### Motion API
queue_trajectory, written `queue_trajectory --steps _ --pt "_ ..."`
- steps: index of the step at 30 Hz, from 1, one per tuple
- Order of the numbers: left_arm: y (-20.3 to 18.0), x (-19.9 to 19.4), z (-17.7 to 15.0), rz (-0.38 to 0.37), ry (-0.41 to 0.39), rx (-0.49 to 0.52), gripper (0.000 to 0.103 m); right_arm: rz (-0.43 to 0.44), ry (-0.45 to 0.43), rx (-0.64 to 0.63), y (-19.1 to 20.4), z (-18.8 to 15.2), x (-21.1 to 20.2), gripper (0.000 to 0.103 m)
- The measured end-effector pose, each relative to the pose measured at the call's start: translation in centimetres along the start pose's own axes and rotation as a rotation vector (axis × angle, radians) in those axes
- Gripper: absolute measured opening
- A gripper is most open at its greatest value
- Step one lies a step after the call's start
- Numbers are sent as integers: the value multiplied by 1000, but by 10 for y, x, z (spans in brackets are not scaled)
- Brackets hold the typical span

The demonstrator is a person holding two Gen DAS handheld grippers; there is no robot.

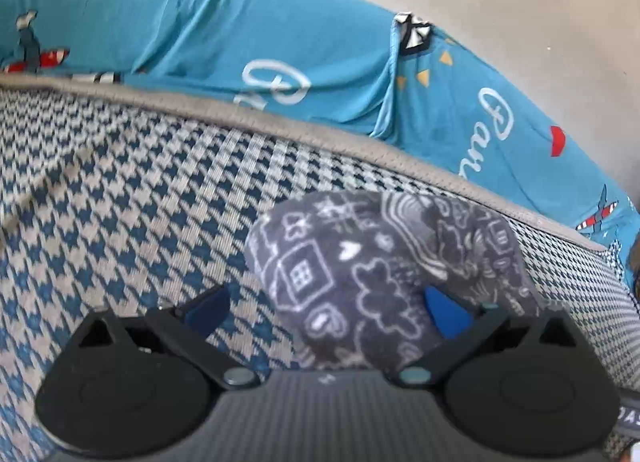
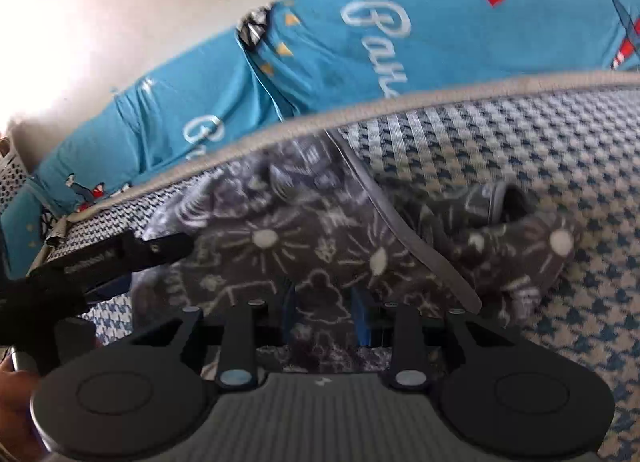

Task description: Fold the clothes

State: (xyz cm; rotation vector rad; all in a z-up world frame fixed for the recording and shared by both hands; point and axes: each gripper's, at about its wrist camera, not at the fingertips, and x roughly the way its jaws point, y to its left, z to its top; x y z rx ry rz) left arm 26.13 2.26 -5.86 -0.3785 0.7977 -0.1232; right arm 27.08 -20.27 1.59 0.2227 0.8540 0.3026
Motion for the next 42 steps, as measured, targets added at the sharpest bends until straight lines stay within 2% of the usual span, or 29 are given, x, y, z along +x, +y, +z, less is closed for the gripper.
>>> queue_trajectory --steps 4,8,12,17,21,25,29,31,34,37,42 --pt "14 11 -4 -24 31 -67 103 -20 11 -1 -1 -1 13 31" --pt "13 8 -5 -21 23 -59 103 -41 6 -44 4 -2 18 31" --pt "12 4 -5 -19 14 -51 103 -36 -31 -91 11 -2 3 31" --pt "3 -12 -2 19 -17 -10 103 54 -139 -172 26 -11 -34 31" --pt "-5 -22 1 37 -49 26 103 132 -149 -195 39 -31 -50 31" --pt "-16 -24 -1 52 -55 80 103 143 -173 -298 58 -53 -59 31" --pt "-23 -17 -6 71 -43 148 103 133 -146 -409 76 -74 -52 31" --pt "-23 -11 -9 79 -26 151 103 117 -115 -446 80 -80 -44 31" --pt "-14 -4 -12 54 -7 116 103 135 -46 -415 80 -85 -32 34" --pt "-9 1 -15 53 -5 96 103 133 -37 -433 82 -89 -27 36" --pt "-18 5 -23 104 -29 151 103 134 -33 -445 83 -93 -19 39"
